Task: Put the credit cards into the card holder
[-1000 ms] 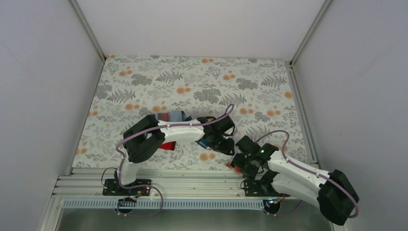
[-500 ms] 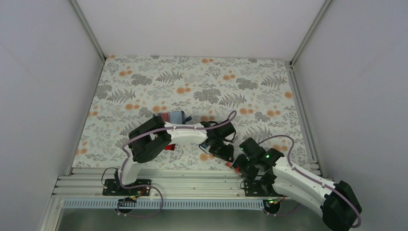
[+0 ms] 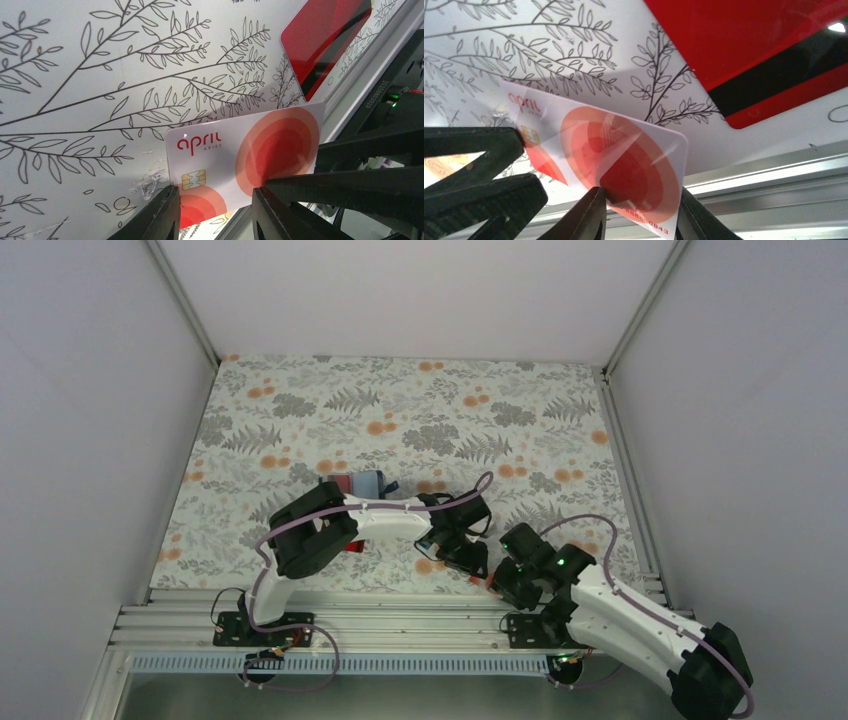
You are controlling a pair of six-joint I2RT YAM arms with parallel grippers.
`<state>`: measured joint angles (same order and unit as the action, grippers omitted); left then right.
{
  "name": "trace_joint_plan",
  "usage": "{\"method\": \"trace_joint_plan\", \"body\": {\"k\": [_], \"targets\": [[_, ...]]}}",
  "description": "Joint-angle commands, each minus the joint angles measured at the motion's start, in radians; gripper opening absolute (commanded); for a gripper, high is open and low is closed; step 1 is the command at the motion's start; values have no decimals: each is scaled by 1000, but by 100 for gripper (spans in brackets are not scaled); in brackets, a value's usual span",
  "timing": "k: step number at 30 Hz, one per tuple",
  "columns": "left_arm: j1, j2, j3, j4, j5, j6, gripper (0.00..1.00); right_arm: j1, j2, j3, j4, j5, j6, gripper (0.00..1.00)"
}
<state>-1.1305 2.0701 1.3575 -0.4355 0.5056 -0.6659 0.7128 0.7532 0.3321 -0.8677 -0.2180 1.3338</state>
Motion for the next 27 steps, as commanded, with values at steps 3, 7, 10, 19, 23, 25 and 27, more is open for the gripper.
{"method": "trace_joint_plan", "body": {"k": [3,7,10,19,23,25,27], "targets": [[-13,41,2,10,11,-9,37,-6,-18,50,25,16,-37,25],[-13,37,6,11,8,-14,37,-6,-18,62,25,12,-46,15],[-13,20,6,7,-6,-23,37,-5,-16,85,8,20,-53,8],[28,-110,16,-55,-95,-67,37,-5,-21,174,3,24,-81,4],[81,-180,34,-99,-129,-63,37,-6,-19,209,34,19,-99,4],[117,-223,46,-129,-142,-49,37,-6,-8,213,68,10,-112,4],[161,-260,55,-159,-156,-30,37,-8,10,212,116,-1,-128,4]]}}
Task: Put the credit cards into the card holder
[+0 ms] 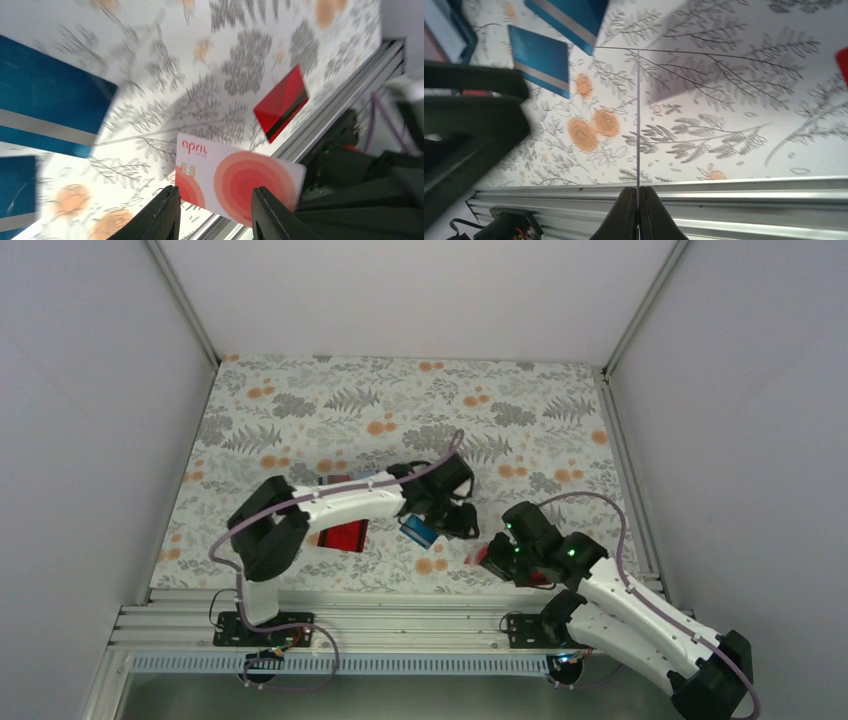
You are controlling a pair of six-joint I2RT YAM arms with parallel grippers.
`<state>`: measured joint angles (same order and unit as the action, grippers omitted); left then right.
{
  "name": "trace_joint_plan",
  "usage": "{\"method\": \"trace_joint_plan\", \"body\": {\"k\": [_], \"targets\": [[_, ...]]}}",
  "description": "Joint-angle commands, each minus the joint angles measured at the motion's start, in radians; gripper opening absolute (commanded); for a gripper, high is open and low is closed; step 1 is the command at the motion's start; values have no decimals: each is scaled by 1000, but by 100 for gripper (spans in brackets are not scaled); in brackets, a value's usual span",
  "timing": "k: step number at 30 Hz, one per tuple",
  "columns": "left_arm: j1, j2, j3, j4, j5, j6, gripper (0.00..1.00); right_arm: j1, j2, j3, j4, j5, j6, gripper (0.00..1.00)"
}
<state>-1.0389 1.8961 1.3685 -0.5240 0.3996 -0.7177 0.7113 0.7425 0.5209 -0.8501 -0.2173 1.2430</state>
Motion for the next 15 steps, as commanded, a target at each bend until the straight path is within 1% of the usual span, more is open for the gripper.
{"method": "trace_joint_plan", "body": {"k": [1,7,15], "targets": [[94,-106,49,-85,-56,34,37,-8,29,25,120,-5,-44,4],[237,-233,65,-137,-77,56,37,-59,59,79,225,-19,-71,4],[362,-340,86,-109,-76,-25,37,-209,122,171,387,-100,-82,4]]}}
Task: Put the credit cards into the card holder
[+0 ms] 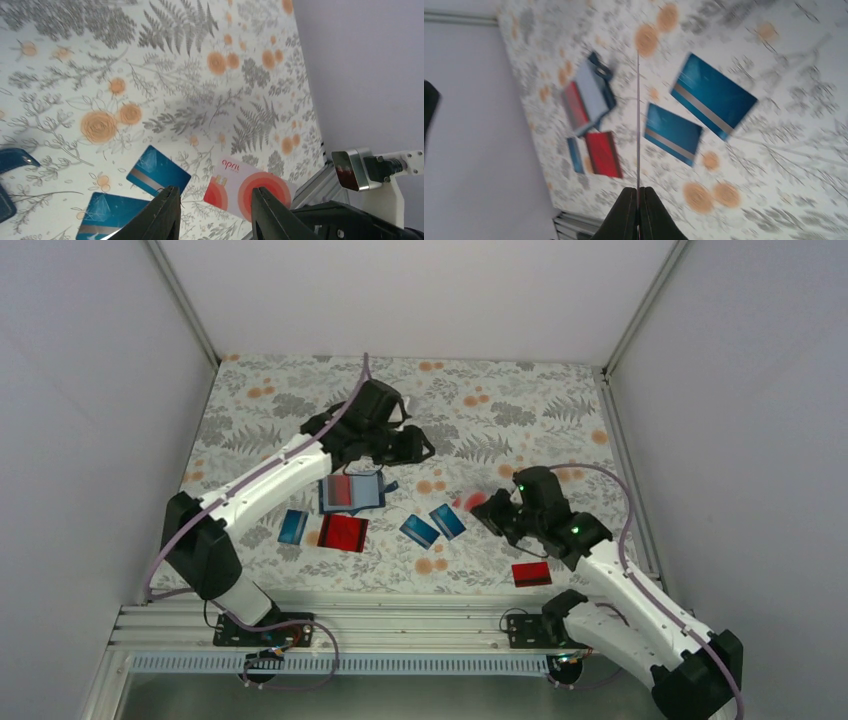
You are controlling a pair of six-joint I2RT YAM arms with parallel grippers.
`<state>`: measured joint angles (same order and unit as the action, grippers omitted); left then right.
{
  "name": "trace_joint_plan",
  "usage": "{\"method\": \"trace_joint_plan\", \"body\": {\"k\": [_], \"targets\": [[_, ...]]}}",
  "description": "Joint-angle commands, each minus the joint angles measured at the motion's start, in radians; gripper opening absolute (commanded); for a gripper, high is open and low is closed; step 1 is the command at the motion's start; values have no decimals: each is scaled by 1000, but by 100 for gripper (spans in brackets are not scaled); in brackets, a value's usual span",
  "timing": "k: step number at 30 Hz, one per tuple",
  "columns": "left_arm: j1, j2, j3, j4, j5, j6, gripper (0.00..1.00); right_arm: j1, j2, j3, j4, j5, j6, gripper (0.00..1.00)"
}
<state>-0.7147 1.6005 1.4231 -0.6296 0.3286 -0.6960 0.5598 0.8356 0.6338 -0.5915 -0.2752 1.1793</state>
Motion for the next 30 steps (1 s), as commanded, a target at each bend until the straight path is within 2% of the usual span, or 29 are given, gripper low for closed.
{"method": "trace_joint_plan", "body": {"k": [1,10,14,18,22,30], "targets": [[49,-54,32,5,-4,-64,37,-71,43,73,155,-52,-18,4],[127,-144,50,105,17,-208,38,-130,195,288,310,-90,-21,4],[147,-198,-21,292,64,-306,39,-131,249,341,476,-121,63,4],[157,-218,-23,445,103,-351,45,-130,315,455,562,-110,102,4],[162,-207,10,514,141,-359,49,-127,362,512,669,-119,196,4],[165,-178,-6,750,195,-423,51,-98,417,604,753,-136,280,4]]}}
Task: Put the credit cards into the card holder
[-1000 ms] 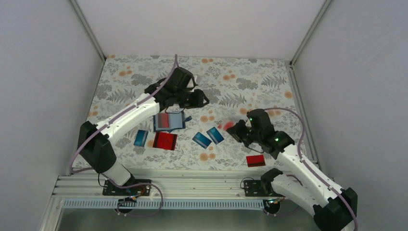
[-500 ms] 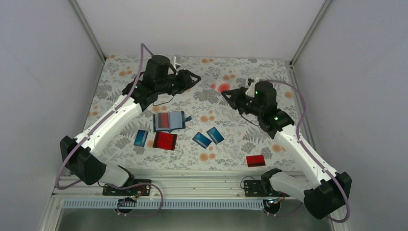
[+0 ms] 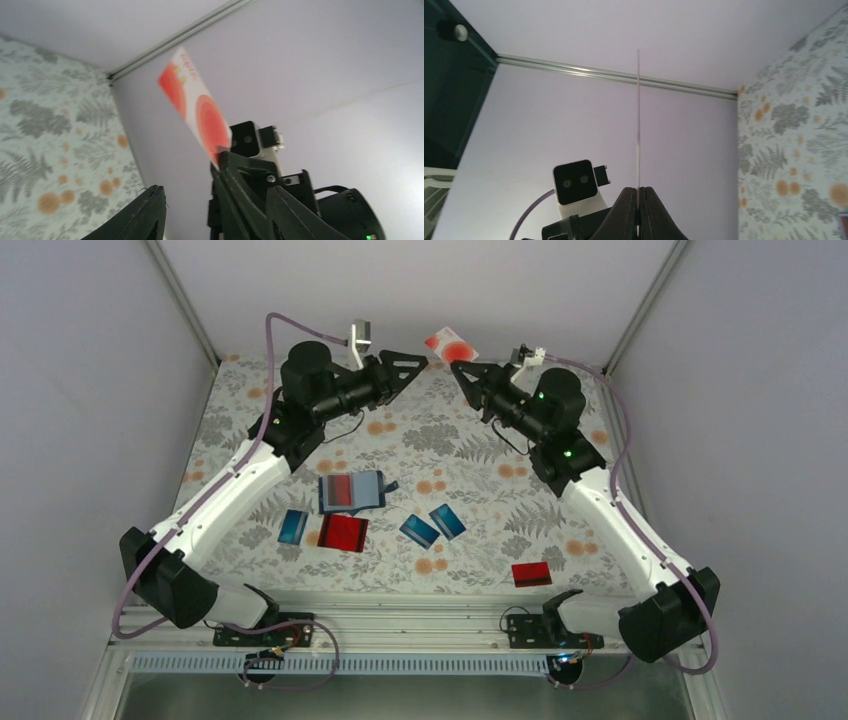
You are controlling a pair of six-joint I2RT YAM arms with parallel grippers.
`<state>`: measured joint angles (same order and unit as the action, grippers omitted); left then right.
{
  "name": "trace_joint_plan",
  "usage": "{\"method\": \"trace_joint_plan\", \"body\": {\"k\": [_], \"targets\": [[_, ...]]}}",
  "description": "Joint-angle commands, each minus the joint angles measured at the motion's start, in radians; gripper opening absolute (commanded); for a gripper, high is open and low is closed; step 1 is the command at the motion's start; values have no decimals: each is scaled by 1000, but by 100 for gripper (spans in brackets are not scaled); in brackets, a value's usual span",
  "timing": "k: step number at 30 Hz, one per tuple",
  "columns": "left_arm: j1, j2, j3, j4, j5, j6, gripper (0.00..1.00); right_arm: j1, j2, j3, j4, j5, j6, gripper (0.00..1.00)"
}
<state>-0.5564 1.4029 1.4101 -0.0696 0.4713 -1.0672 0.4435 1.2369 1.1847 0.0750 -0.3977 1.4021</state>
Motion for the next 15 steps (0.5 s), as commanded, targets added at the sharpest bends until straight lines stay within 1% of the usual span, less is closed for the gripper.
{"method": "trace_joint_plan", "body": {"k": [1,3,7,15], "targets": [[8,25,2,222,58,-62,51,22,19,56,100,-16,61,4],[7,36,4,262,62,-70,51,29,22,58,114,-20,75,4],[8,67,32,252,53,-63,49,37,24,58,155,-31,92,4],[6,96,35,323,25,-95,43,45,36,74,170,-67,94,4]]}}
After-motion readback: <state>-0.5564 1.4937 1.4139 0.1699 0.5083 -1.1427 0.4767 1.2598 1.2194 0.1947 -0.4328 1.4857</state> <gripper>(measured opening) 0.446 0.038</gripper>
